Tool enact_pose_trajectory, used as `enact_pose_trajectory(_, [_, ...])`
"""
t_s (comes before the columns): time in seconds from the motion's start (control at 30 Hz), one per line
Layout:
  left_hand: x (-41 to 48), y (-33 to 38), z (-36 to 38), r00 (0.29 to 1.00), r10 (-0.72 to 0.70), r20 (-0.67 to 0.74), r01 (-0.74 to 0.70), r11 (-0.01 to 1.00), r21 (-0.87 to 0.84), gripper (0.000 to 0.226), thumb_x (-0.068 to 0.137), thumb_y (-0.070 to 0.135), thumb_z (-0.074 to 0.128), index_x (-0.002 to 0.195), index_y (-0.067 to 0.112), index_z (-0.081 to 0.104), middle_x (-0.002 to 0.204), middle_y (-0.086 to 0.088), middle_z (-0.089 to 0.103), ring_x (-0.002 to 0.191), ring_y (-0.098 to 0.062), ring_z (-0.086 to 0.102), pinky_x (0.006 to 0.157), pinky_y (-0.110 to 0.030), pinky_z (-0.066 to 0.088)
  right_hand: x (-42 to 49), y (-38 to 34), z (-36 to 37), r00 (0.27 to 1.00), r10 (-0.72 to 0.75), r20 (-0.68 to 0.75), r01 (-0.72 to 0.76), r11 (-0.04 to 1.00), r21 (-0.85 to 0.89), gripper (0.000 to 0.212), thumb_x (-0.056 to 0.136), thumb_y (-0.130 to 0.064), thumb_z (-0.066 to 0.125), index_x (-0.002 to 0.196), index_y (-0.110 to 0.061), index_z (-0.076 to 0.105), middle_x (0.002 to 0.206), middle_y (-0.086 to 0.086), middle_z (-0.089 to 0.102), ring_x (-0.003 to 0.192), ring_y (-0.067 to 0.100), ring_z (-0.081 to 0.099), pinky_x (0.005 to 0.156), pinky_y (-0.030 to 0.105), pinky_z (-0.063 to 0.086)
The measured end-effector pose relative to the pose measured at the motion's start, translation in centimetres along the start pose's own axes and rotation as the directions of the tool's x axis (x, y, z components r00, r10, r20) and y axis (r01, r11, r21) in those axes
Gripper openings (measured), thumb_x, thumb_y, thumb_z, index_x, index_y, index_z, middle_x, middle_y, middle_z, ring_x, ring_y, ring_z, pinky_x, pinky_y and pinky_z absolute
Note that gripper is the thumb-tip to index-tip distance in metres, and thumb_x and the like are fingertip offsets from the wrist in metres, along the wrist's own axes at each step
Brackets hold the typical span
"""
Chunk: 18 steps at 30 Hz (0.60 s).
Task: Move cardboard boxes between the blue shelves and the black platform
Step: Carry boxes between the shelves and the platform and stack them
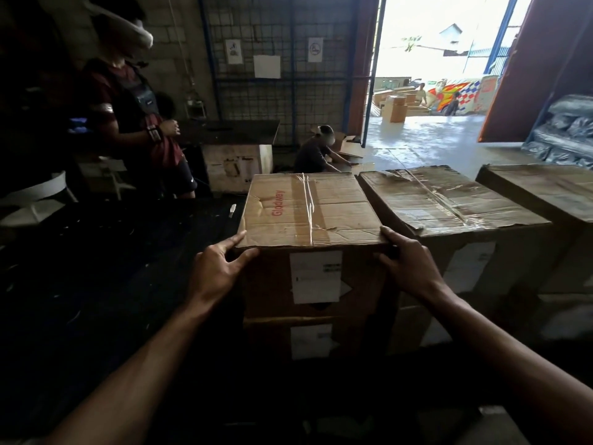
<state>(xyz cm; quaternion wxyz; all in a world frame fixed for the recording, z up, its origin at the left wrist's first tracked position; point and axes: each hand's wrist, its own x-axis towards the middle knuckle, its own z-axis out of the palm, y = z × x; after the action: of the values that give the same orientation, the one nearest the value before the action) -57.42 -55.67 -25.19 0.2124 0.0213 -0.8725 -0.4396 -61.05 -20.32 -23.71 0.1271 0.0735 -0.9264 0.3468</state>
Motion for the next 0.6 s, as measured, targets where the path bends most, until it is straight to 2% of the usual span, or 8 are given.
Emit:
enact_pose_trajectory(0.1, [-1.3,0.7,0.0,0.999,-0.019,-0.042,0.02,0.999,0.037,0.06,0.078,0.051,0.075,0.131,0.025,0.063,0.128,-0.001,0.065,0.113,-0.01,0.063,0.095,-0.024,0.051,-0.6,0.1,-0.4,1.0,-0.005,0.027,0.004,1.0,0.03,0.066,0.084,-0.016,0.073,0.144,-0.02,0.047,0.14,0.002,0.056,0.13,0.015,0.05,0.101,0.014,0.031])
enact_pose_trajectory(0.23, [-2.4,0.8,-0.2,0.996,-0.081,-0.035,0.079,0.995,-0.055,0.07,0.076,0.069,0.068,0.134,0.029,0.06,0.131,0.003,0.064,0.118,-0.01,0.061,0.1,-0.036,0.051,-0.6,0.0,-1.0,0.998,-0.002,0.055,-0.005,0.991,0.132,0.064,0.084,-0.033,0.074,0.142,-0.023,0.05,0.136,0.0,0.059,0.124,0.012,0.055,0.094,0.013,0.035])
enact_pose_trajectory(0.33, [-1.7,1.6,0.4,0.986,-0.167,0.012,0.166,0.964,-0.209,0.073,0.082,0.057,0.068,0.144,0.024,0.049,0.142,0.001,0.056,0.122,-0.008,0.055,0.1,-0.026,0.047,0.4,-0.1,-1.1,0.99,0.067,0.122,-0.103,0.941,0.321,0.082,0.075,-0.062,0.071,0.143,-0.024,0.046,0.137,-0.001,0.058,0.121,0.013,0.057,0.103,0.029,0.043])
enact_pose_trajectory(0.37, [-1.2,1.9,0.8,0.981,-0.189,0.049,0.195,0.952,-0.238,0.077,0.083,0.054,0.067,0.148,0.022,0.042,0.145,-0.002,0.051,0.122,-0.009,0.053,0.097,-0.023,0.045,1.0,-0.2,-1.1,0.984,0.087,0.158,-0.141,0.917,0.372,0.085,0.074,-0.064,0.07,0.144,-0.023,0.044,0.138,-0.003,0.056,0.121,0.013,0.056,0.105,0.033,0.045])
enact_pose_trajectory(0.43, [0.0,2.5,1.6,0.97,-0.214,0.111,0.236,0.936,-0.261,0.085,0.083,0.053,0.065,0.154,0.022,0.03,0.149,-0.005,0.047,0.121,-0.012,0.052,0.093,-0.023,0.045,2.0,-0.4,-0.7,0.965,0.108,0.24,-0.213,0.854,0.474,0.069,0.079,-0.053,0.073,0.138,-0.024,0.049,0.131,-0.004,0.058,0.113,0.013,0.06,0.1,0.035,0.049])
enact_pose_trajectory(0.5, [0.9,2.4,2.3,0.968,-0.22,0.119,0.247,0.92,-0.305,0.083,0.087,0.046,0.065,0.155,0.022,0.024,0.146,-0.007,0.048,0.114,-0.013,0.056,0.088,-0.022,0.047,2.6,-0.7,0.2,0.945,0.13,0.299,-0.287,0.767,0.574,0.046,0.079,-0.042,0.076,0.121,-0.032,0.059,0.12,0.001,0.068,0.1,0.016,0.069,0.092,0.038,0.055])
enact_pose_trajectory(0.53, [1.1,2.3,2.5,0.967,-0.223,0.122,0.251,0.907,-0.339,0.083,0.088,0.044,0.067,0.156,0.024,0.023,0.144,-0.007,0.05,0.11,-0.012,0.058,0.088,-0.023,0.049,2.8,-0.9,0.7,0.944,0.137,0.299,-0.299,0.737,0.607,0.041,0.079,-0.038,0.077,0.117,-0.033,0.061,0.115,0.002,0.07,0.097,0.016,0.07,0.089,0.038,0.057])
enact_pose_trajectory(0.6, [1.4,1.6,2.9,0.964,-0.234,0.123,0.264,0.877,-0.401,0.092,0.079,0.052,0.072,0.154,0.031,0.024,0.139,-0.003,0.054,0.109,-0.01,0.062,0.094,-0.034,0.051,3.0,-0.8,1.6,0.958,0.138,0.252,-0.272,0.719,0.639,0.033,0.082,-0.031,0.075,0.111,-0.041,0.06,0.109,-0.003,0.07,0.093,0.011,0.07,0.081,0.028,0.058])
